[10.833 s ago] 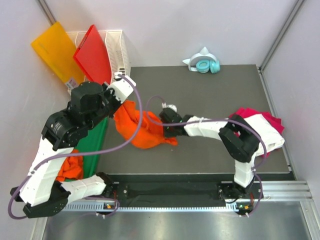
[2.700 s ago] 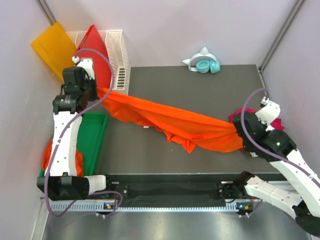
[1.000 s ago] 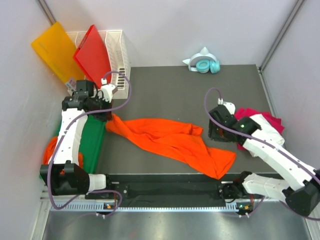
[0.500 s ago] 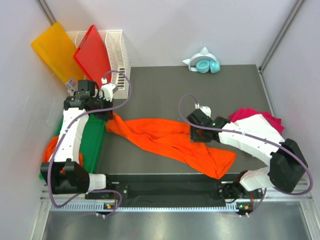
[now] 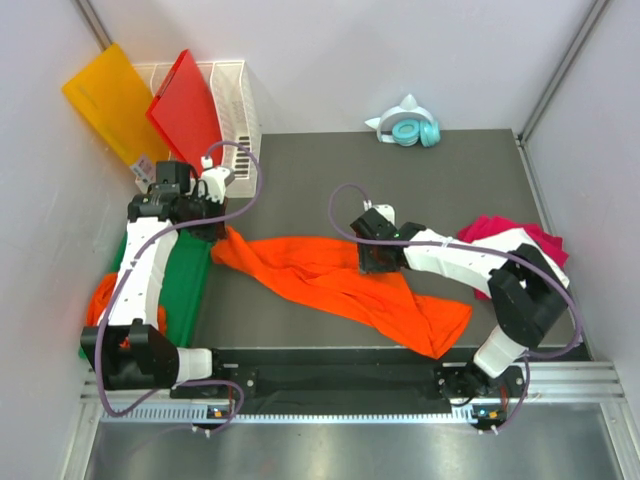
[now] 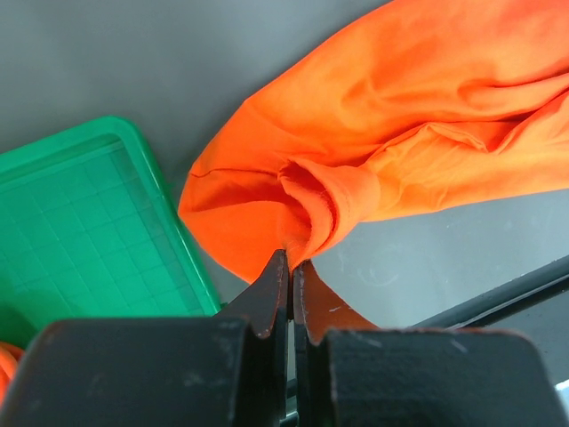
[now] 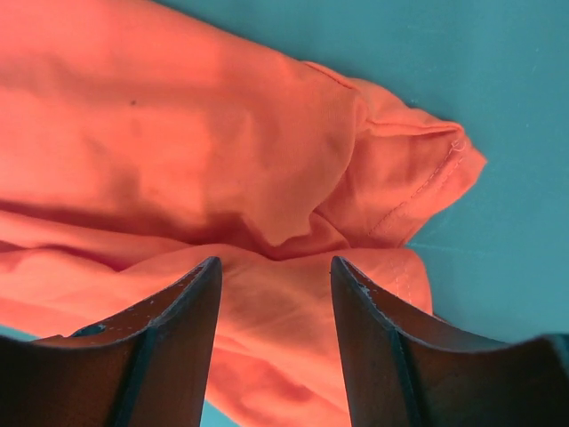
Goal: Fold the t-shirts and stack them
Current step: Flatten out the tshirt
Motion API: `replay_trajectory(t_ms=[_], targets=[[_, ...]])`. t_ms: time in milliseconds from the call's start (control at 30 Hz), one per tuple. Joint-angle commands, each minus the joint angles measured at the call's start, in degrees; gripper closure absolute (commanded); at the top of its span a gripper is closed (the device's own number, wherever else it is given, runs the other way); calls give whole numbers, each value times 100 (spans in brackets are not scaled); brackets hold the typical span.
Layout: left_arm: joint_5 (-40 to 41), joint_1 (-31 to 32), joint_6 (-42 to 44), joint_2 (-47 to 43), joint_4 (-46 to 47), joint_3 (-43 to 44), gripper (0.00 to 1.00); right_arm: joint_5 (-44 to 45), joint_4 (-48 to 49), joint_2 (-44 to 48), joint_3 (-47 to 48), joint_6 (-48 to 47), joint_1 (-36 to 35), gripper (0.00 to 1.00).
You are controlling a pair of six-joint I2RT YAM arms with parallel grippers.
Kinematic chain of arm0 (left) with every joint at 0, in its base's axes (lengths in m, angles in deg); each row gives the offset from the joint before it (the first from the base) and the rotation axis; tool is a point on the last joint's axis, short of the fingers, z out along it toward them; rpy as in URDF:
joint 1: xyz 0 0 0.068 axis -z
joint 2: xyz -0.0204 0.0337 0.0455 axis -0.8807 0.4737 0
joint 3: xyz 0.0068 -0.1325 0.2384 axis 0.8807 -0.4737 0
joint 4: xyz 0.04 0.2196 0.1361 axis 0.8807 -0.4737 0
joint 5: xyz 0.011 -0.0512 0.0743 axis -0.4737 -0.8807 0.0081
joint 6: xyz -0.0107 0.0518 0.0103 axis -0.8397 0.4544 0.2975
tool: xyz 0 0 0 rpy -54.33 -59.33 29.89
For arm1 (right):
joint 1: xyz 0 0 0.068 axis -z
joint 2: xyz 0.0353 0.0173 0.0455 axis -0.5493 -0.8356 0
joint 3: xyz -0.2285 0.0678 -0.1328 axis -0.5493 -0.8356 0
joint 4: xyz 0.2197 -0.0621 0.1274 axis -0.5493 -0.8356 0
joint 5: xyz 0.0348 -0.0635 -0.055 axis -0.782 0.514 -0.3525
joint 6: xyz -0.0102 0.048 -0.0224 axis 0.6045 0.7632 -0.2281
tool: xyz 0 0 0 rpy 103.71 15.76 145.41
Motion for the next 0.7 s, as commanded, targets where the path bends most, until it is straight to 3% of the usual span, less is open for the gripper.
replay_trajectory(t_ms=[0,133,200,267,667], targets=[[41,16,-29,-221,127,-67,100,6,323,-137,44,-131,-11,50],[50,16,-73,-247,118,-94,100,-82,305,-252,36,-184,15,67],[68,16,-81,-256,118,-103,100,-91,375,-156,-69,-176,15,87],[59,16,-90,-265,127,-111,100,-91,375,-42,-140,-140,15,100],[-46,42,-204,-221,259,-252,100,602,-125,1688,-606,264,-635,100]])
